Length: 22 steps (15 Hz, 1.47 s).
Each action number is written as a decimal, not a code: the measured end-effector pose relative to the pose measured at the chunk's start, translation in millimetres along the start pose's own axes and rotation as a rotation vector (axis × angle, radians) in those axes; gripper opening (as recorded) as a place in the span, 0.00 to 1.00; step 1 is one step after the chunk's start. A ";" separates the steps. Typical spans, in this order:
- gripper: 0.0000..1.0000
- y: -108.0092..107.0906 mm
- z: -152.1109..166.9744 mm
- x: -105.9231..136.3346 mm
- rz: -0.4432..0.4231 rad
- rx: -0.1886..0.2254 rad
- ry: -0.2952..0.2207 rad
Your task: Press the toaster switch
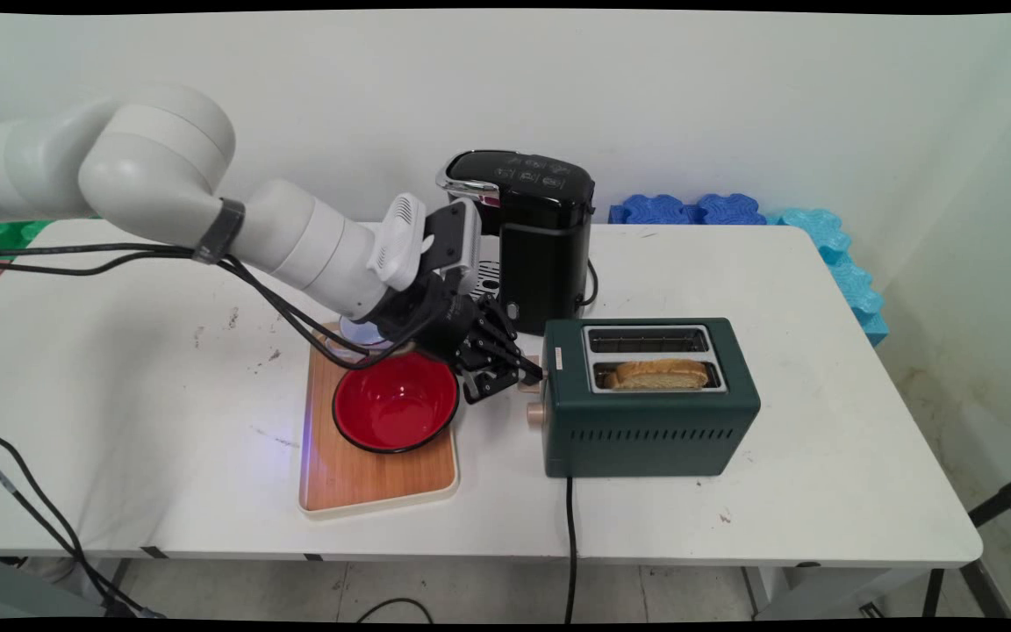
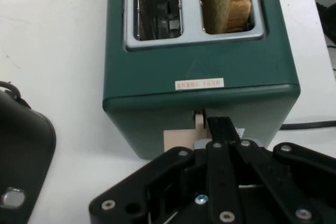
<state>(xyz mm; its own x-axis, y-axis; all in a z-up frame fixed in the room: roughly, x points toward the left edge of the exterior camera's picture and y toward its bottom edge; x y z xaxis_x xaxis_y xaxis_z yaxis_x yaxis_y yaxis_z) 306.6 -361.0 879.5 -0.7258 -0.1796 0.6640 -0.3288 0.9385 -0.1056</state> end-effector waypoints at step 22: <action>0.00 -5.6 21.2 -21.3 0.008 0.004 -0.015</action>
<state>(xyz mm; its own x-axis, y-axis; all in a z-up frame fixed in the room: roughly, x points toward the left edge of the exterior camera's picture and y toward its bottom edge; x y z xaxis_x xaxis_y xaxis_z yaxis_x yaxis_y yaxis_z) 311.1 -368.7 850.3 -0.7375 -0.1761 0.6520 -0.3253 0.9387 -0.1144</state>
